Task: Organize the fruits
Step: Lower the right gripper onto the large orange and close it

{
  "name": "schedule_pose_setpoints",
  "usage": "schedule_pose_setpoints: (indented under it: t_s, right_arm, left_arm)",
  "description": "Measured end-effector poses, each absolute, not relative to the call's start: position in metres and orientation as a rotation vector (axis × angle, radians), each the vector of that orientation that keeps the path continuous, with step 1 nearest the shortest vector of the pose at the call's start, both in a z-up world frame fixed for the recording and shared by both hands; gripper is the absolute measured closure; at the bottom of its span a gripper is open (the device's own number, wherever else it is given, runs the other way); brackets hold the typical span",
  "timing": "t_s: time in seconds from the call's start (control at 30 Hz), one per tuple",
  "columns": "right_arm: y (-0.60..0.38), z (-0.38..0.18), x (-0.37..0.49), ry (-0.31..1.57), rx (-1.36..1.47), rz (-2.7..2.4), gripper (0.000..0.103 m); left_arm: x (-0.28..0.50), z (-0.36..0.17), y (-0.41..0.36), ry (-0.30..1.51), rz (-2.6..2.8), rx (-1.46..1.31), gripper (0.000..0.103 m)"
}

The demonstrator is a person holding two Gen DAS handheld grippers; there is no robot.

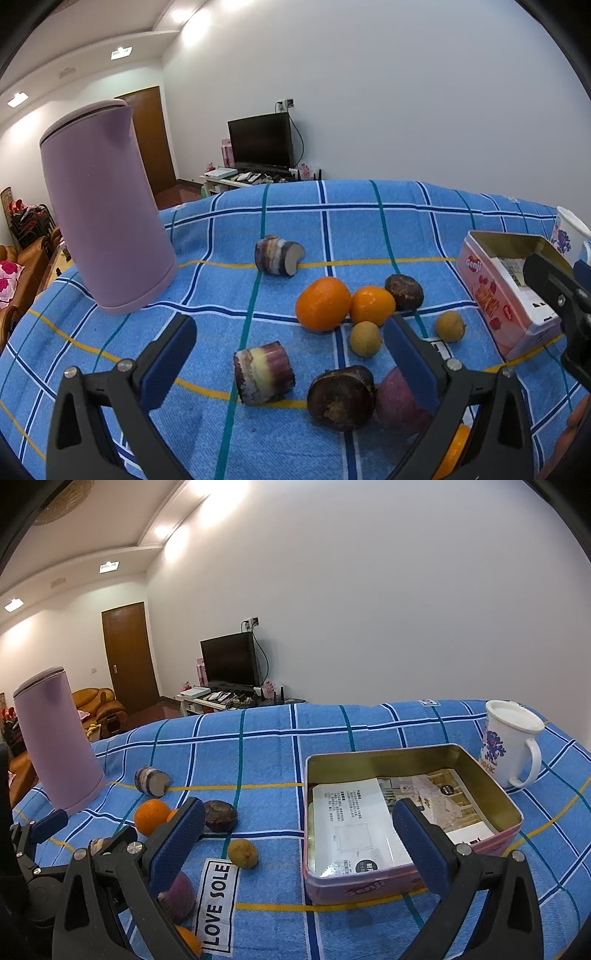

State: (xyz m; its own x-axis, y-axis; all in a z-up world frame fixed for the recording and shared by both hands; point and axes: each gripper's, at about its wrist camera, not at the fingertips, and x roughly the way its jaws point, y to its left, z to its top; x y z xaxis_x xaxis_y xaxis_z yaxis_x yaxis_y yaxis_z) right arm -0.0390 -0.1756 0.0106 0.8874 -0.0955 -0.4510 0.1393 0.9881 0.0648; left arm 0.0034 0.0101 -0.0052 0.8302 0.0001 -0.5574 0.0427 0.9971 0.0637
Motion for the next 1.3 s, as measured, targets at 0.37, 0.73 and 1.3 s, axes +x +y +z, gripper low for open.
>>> schedule_pose_setpoints:
  t_s: [0.37,0.73,1.3]
  right_arm:
    - [-0.168,0.013,-0.043,0.449,0.071,-0.056,0.001]
    - [-0.161,0.009,-0.041,0.499,0.069,0.121,0.002]
    - [-0.107,-0.045,-0.025,0.885,-0.082,0.470,0.040]
  left_arm:
    - [0.005,-0.007,0.014,0.614,-0.017,0.057,0.000]
    - [-0.007,-0.018,0.051,0.722,-0.026,-0.006,0.000]
    - [-0.031,-0.020,0.078,0.753,-0.085,0.074,0.001]
